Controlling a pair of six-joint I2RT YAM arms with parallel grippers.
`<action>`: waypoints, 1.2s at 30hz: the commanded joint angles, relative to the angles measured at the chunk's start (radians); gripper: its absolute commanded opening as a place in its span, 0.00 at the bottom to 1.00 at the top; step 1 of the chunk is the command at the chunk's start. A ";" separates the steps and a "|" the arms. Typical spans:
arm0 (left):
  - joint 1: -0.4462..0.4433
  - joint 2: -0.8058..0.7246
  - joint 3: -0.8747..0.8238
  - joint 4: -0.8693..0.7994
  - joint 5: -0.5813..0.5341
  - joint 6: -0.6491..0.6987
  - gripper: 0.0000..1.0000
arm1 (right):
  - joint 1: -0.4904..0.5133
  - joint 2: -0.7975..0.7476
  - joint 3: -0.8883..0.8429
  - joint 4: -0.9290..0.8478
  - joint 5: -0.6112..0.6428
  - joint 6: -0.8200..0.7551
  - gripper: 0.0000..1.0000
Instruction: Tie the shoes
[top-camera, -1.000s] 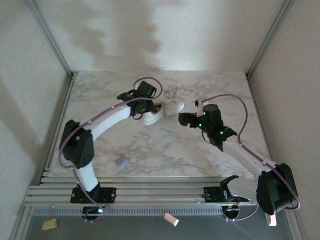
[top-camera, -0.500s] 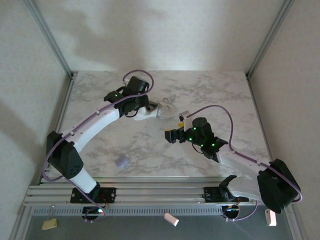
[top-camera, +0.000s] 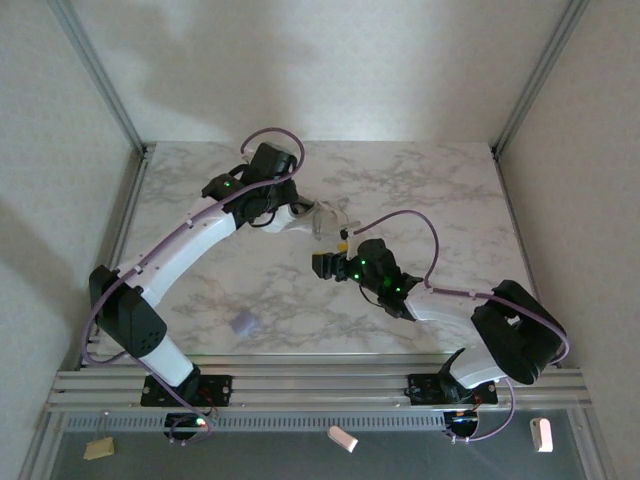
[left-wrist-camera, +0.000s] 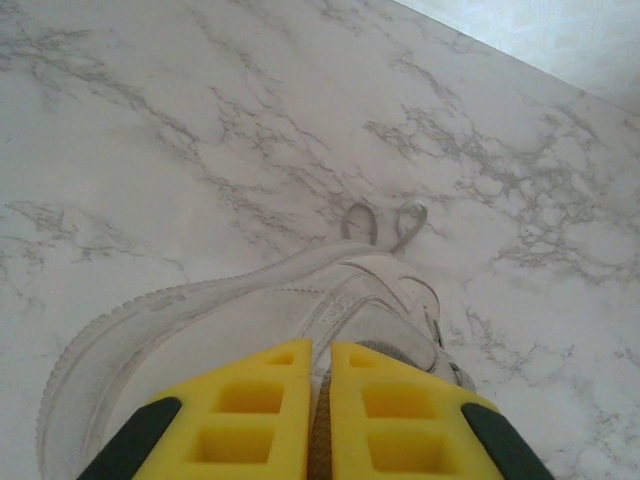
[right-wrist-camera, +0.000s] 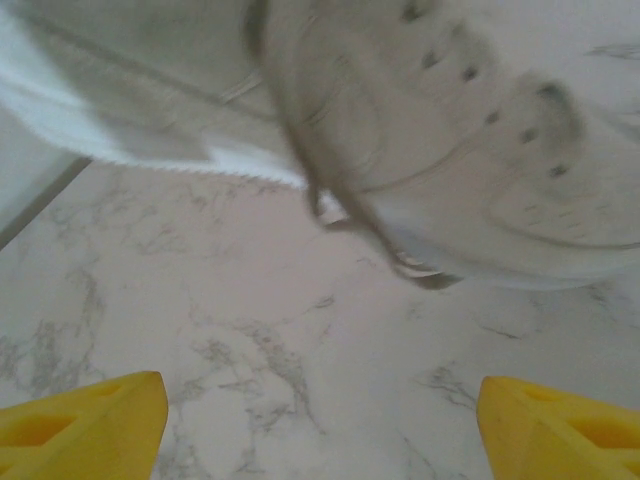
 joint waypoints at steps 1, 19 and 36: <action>-0.014 -0.076 -0.057 0.059 -0.050 -0.041 0.00 | 0.003 -0.058 0.010 -0.045 0.132 0.040 0.81; -0.153 -0.329 -0.778 0.381 0.104 -0.123 0.09 | -0.002 -0.406 -0.010 -0.491 0.187 -0.143 0.82; -0.019 -0.228 -0.646 0.313 0.131 0.287 0.63 | -0.108 -0.460 0.113 -0.777 -0.125 -0.146 0.86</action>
